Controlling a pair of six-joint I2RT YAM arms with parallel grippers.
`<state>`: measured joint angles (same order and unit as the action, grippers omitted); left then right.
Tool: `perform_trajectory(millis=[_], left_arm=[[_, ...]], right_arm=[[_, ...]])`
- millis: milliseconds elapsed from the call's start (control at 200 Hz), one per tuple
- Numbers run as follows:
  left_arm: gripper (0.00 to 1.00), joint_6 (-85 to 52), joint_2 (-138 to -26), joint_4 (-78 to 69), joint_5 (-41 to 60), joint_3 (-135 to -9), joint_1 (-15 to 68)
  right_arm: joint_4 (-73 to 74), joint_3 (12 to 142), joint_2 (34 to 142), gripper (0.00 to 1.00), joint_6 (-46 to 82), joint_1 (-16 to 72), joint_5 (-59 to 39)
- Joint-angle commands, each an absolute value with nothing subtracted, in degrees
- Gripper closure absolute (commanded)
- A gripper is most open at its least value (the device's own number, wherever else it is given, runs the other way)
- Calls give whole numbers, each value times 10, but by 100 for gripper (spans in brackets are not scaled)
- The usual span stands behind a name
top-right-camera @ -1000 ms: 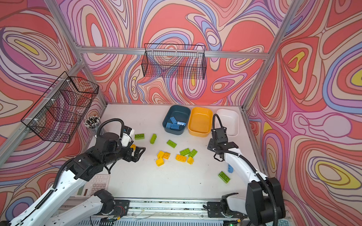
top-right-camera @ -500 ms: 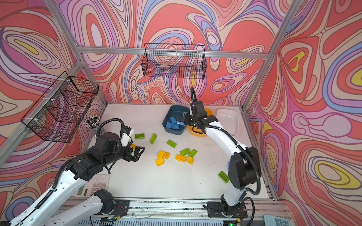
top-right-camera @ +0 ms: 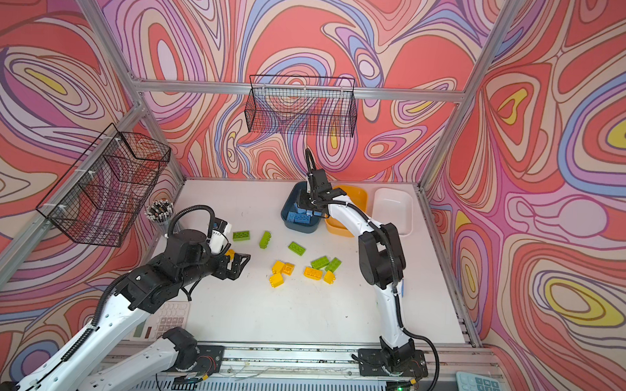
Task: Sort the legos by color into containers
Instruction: 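Grasp the blue brick with the right gripper and drop it into the teal bin, then raise the right gripper away while the left gripper reaches for a blue brick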
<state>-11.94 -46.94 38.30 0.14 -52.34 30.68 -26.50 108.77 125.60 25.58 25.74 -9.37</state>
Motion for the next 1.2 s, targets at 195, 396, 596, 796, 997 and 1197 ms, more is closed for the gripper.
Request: perform_trajectory(millis=[195, 396, 596, 796, 997, 1197], left_arm=[[2, -101, -468, 364, 1, -507, 308], [2, -102, -480, 313, 45, -506, 316], [4, -165, -592, 249, 69, -564, 341], [3, -179, -785, 156, -70, -639, 516], [4, -197, -1024, 90, -75, -793, 608], [4, -226, -1195, 49, -24, -937, 642]], right_arm=[[-262, 1120, 1242, 35, 249, 260, -103], [-251, 1045, 1143, 30, 249, 242, -104], [-199, 936, 981, 30, 296, 170, -141], [-255, 955, 892, 29, 288, 125, -110], [-266, 962, 826, 27, 321, 94, -81], [-288, 1020, 812, 26, 327, 88, -60]])
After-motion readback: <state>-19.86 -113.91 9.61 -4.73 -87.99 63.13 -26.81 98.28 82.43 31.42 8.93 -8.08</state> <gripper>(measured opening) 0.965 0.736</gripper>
